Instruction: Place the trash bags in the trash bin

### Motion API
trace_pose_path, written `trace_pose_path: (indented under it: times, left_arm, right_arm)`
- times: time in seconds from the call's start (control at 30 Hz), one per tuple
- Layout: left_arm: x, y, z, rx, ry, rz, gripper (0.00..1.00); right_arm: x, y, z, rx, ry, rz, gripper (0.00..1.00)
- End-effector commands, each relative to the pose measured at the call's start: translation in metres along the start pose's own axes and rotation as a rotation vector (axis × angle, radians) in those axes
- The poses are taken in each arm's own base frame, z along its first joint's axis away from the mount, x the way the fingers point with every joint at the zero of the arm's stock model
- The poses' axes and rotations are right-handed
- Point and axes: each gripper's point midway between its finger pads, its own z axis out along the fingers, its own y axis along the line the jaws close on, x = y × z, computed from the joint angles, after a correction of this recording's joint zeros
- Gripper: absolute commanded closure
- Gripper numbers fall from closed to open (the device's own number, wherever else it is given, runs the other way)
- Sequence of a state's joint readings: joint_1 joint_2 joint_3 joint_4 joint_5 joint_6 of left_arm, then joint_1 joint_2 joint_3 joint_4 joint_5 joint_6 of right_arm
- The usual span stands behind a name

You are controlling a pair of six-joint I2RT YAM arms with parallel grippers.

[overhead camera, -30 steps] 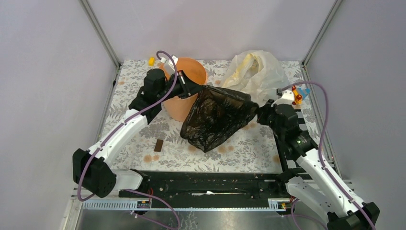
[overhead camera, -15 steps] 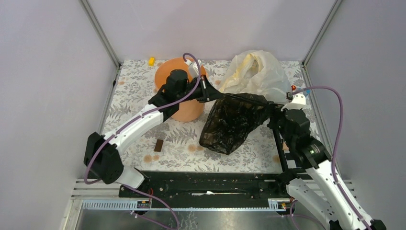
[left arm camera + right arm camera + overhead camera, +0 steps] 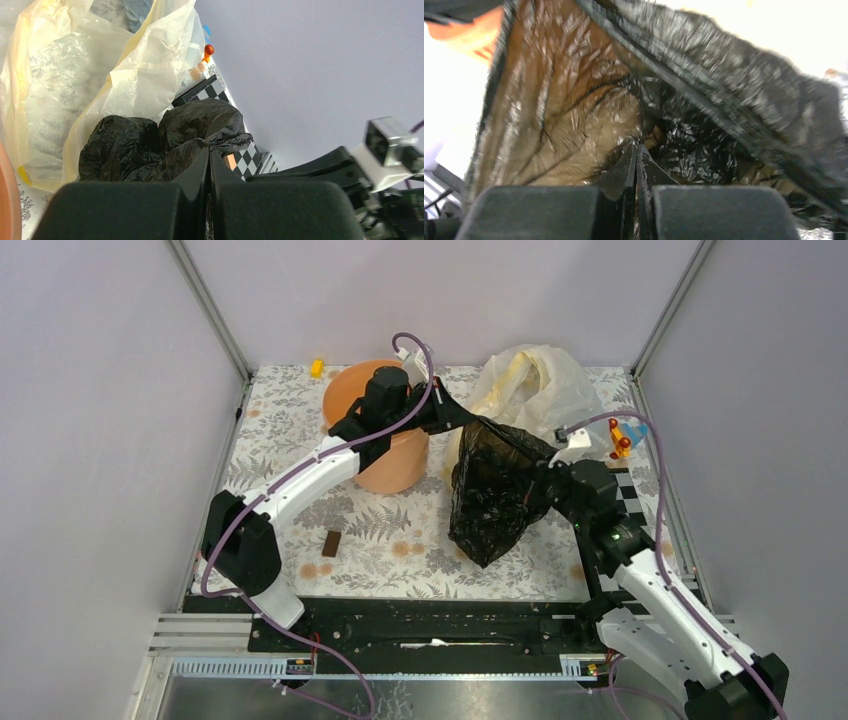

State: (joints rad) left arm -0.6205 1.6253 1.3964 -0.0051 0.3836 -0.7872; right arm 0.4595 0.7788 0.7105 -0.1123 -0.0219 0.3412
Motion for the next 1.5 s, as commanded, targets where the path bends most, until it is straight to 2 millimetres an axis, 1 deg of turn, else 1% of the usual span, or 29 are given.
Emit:
trace_pose_path:
  times: [0.0,0.1,0.23,0.3,0.47,0.53,0.57,0.63,0.77,0.9,1.0,1.07,1.23,1.33,1.47]
  left_arm:
    - [-0.025,-0.023,-0.001,0.054,-0.071,0.017,1.00]
    - [-0.027,-0.021,-0.003,0.050,-0.092,0.018,1.00]
    - [-0.029,-0.018,-0.004,0.039,-0.108,0.011,1.00]
    - [-0.028,-0.021,-0.003,0.049,-0.105,0.005,1.00]
    - [-0.031,-0.029,-0.005,0.108,-0.133,-0.012,1.00]
    - [-0.029,-0.032,-0.006,0.139,-0.138,-0.040,1.00]
    - [-0.027,-0.034,-0.007,0.156,-0.128,-0.043,1.00]
    - [-0.022,-0.039,-0.008,0.182,-0.105,-0.045,1.00]
    - [-0.011,-0.051,-0.013,0.245,-0.089,-0.059,1.00]
    - [0.003,-0.066,-0.020,0.298,-0.062,-0.063,1.00]
    - [0.012,-0.071,-0.027,0.298,-0.053,-0.056,1.00]
    - [0.016,-0.073,-0.034,0.298,-0.056,-0.061,1.00]
    - [0.015,-0.086,-0.051,0.315,-0.086,-0.055,1.00]
    - [0.011,-0.100,-0.057,0.348,-0.095,-0.054,1.00]
    - [0.010,-0.133,-0.059,0.448,-0.074,-0.065,1.00]
  right_arm:
    - [0.001,0.022,0.021,-0.098,-0.083,0.021,1.00]
    - [0.017,0.015,0.039,-0.024,-0.121,0.011,1.00]
    - [0.039,0.017,0.060,0.020,-0.129,-0.022,1.00]
    - [0.054,0.021,0.072,0.034,-0.102,-0.048,1.00]
    - [0.082,0.036,0.101,0.023,-0.052,-0.053,1.00]
    - [0.094,0.040,0.113,0.031,-0.021,-0.068,1.00]
    - [0.097,0.042,0.118,0.039,-0.013,-0.072,1.00]
    - [0.107,0.037,0.128,0.075,0.015,-0.073,1.00]
    - [0.119,0.022,0.140,0.172,0.049,-0.081,1.00]
    - [0.117,0.012,0.148,0.229,0.037,-0.052,1.00]
    - [0.105,0.010,0.149,0.232,0.014,-0.013,1.00]
    - [0.095,0.005,0.148,0.248,-0.006,0.030,1.00]
    - [0.081,-0.017,0.149,0.235,-0.026,0.214,1.00]
    - [0.079,-0.020,0.155,0.190,-0.028,0.271,1.00]
    - [0.073,-0.017,0.166,0.189,-0.027,0.270,1.00]
